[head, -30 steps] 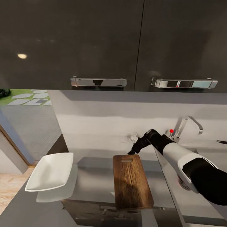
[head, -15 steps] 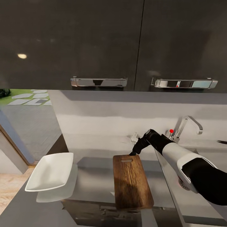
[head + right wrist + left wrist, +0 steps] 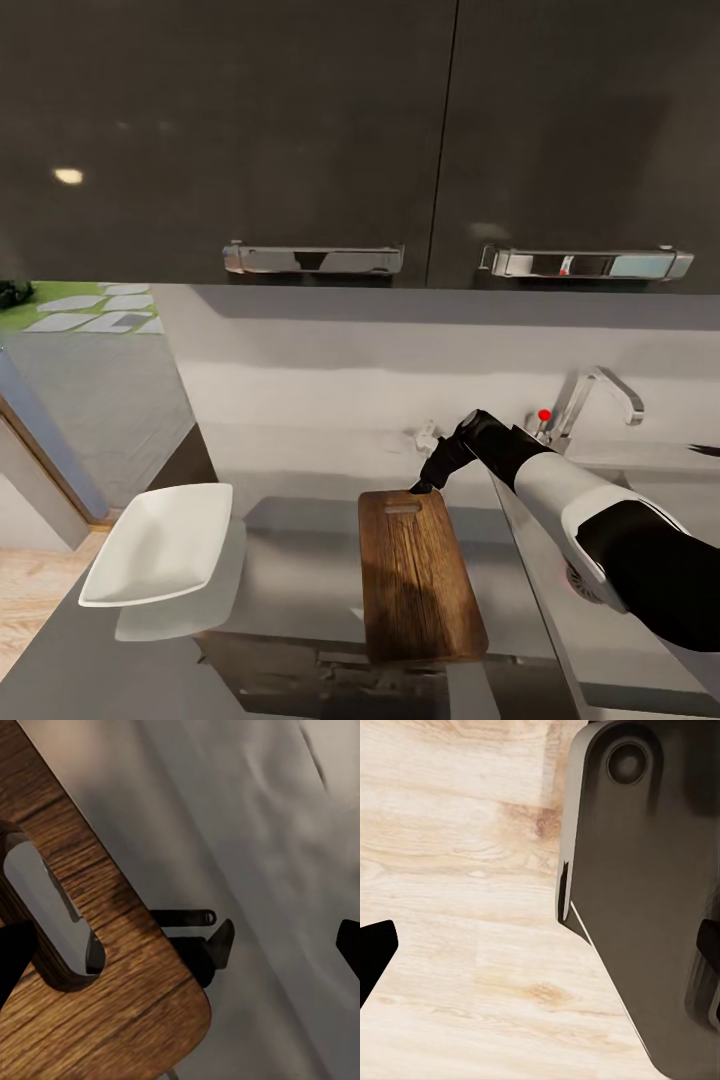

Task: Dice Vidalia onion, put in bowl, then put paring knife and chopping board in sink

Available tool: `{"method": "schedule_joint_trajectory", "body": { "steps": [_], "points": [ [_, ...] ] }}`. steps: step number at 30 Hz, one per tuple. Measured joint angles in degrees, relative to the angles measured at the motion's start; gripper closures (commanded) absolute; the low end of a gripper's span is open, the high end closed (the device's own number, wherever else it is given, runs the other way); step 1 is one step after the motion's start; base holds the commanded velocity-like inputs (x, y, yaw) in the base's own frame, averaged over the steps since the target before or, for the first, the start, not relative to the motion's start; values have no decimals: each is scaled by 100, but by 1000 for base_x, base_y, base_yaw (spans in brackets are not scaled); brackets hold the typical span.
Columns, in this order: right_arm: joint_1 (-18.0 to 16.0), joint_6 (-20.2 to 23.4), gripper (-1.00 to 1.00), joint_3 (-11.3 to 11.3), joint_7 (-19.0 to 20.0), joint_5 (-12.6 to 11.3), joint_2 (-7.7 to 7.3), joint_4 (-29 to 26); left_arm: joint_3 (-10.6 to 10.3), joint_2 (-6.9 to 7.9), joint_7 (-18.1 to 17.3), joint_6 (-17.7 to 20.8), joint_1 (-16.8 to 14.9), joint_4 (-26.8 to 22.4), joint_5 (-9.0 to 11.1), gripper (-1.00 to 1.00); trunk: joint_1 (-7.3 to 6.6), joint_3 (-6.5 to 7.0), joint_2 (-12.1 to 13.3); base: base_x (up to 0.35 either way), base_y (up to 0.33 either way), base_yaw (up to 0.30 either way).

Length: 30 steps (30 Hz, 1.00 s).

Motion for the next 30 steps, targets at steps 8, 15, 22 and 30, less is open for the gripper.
{"method": "schedule_joint_trajectory", "body": {
  "steps": [8, 15, 22, 30],
  "points": [
    [0, 0, -100, 0, 0, 0, 1, 0, -3, 0, 0, -7, 0, 0, 0, -100, -1, -34, 0, 16, 0, 0],
    [0, 0, -100, 0, -2, 7, 1, 0, -7, 0, 0, -7, 0, 0, -7, -100, -1, -73, 0, 114, 0, 0],
    [0, 0, -100, 0, -4, 9, 7, 0, -7, 0, 0, -7, 0, 0, -5, -100, 0, -113, 0, 92, 0, 0],
    [0, 0, -100, 0, -4, 9, 15, 0, -7, 0, 0, -7, 0, 0, -2, -100, 0, -157, 0, 11, 0, 0]
  ]
}}
